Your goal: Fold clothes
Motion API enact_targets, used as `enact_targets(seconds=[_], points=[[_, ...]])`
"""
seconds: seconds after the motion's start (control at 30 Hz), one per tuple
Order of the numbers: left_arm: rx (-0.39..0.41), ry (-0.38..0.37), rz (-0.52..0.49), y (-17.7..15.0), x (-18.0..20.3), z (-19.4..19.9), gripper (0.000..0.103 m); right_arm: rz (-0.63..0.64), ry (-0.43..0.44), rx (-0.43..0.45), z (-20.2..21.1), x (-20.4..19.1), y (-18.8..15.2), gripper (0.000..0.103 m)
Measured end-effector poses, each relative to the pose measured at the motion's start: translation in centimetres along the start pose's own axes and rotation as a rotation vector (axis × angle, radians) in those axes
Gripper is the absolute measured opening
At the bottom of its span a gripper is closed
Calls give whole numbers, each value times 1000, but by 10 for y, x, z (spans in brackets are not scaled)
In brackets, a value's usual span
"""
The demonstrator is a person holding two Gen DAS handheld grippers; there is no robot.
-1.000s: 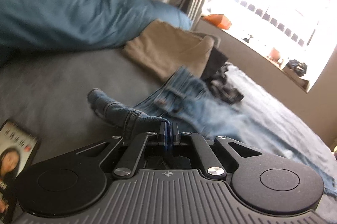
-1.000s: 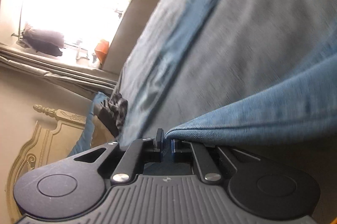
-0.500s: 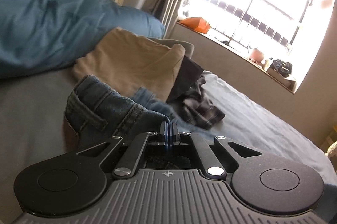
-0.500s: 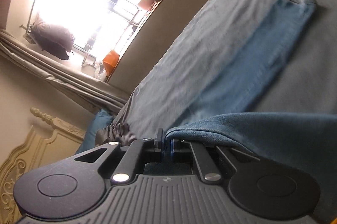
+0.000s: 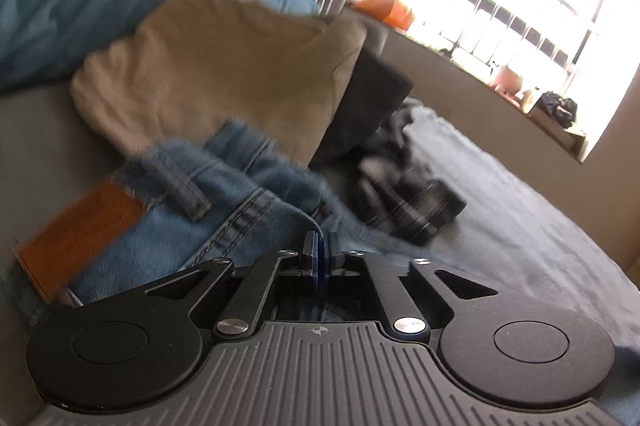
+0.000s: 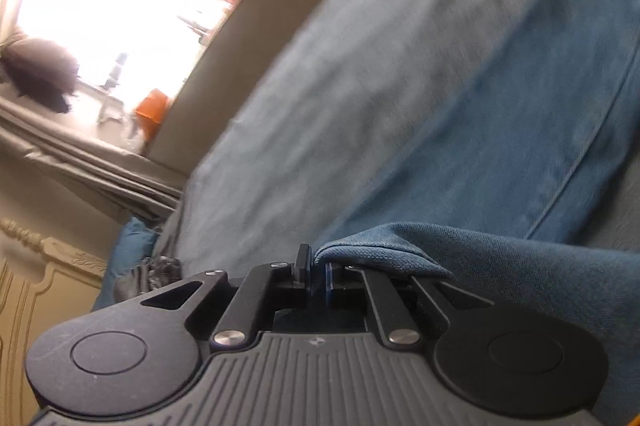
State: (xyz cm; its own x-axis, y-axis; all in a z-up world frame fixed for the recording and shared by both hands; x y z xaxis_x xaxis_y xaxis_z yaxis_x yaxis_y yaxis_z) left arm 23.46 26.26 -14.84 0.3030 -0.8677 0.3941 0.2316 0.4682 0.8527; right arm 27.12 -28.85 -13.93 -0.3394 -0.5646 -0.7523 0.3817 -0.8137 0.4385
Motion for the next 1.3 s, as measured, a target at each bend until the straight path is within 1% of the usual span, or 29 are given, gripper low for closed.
enact_targets(seconds=[0.07, 0.13, 0.17, 0.2, 0.23, 0.27, 0.3, 0.33, 0.37, 0.4, 0.43, 0.5, 0.63, 0.73, 0.8, 0.87, 0.9, 1.0, 1.03, 1.1, 1.17, 1.2, 1.3], points=[[5, -10, 8, -1, -3, 0, 9, -49, -29, -36, -12, 14, -4, 11], [1, -21, 17, 0, -5, 1, 13, -90, -41, -58, -17, 23, -9, 23], [-3, -26, 31, 1, -6, 2, 18, -98, -29, -61, -16, 24, -11, 27], [-3, -31, 52, 4, -8, 4, 22, -95, -13, -63, -14, 22, -13, 35], [-3, -36, 73, 7, -9, 5, 24, -87, -6, -68, -11, 20, -15, 40], [-2, -41, 94, 9, -10, 6, 29, -79, -4, -74, -9, 18, -16, 41], [-2, -46, 115, 12, -12, 8, 36, -68, -5, -84, -5, 14, -17, 44], [3, -46, 133, 15, -13, 11, 40, -62, -6, -90, -1, 13, -18, 46], [18, -36, 141, 18, -14, 16, 46, -57, -6, -90, 5, 12, -19, 48], [33, -28, 148, 21, -14, 22, 47, -52, -6, -91, 11, 11, -20, 52], [46, -28, 147, 24, -14, 27, 48, -50, -17, -84, 18, 11, -20, 59], [69, -28, 148, 30, -14, 37, 50, -49, -39, -71, 32, 13, -22, 66], [75, -40, 156, 42, -18, 58, 50, -89, -56, -49, 62, 24, -25, 66], [50, -28, 155, 46, -26, 76, 51, -125, -55, -40, 82, 32, -27, 66], [18, -5, 161, 49, -35, 89, 51, -152, -31, -77, 89, 34, -34, 66], [-15, 26, 172, 51, -44, 103, 50, -186, -7, -159, 92, 31, -49, 66], [-19, 49, 183, 52, -50, 111, 50, -201, 4, -202, 92, 30, -56, 66], [-30, 103, 234, 48, -66, 132, 50, -245, 23, -297, 84, 28, -81, 66], [-50, 110, 252, 44, -71, 134, 50, -259, 29, -329, 82, 27, -89, 66], [-100, 123, 282, 33, -76, 135, 50, -263, 16, -362, 70, 27, -103, 66], [-141, 124, 303, 21, -78, 133, 50, -263, -1, -375, 52, 29, -115, 68], [-150, 121, 305, 16, -77, 134, 50, -267, -9, -368, 43, 29, -120, 70], [-170, 97, 303, 4, -74, 130, 50, -328, 45, -319, 22, 32, -129, 76]])
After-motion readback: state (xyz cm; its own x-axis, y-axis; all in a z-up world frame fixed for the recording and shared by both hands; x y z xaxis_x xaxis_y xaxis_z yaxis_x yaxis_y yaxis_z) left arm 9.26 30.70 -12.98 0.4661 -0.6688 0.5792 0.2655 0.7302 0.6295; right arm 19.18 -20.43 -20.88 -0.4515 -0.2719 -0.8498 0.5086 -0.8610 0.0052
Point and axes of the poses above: each gripper's, at about its wrist camera, not at the fingertips, and z roughly against the way its jaws point, x to its right, y to its top, the point moved 1 cm from there along -z, roughly the way its jaws point, and after that the axes turned 13 degrees about x, right-handed, at the moved point
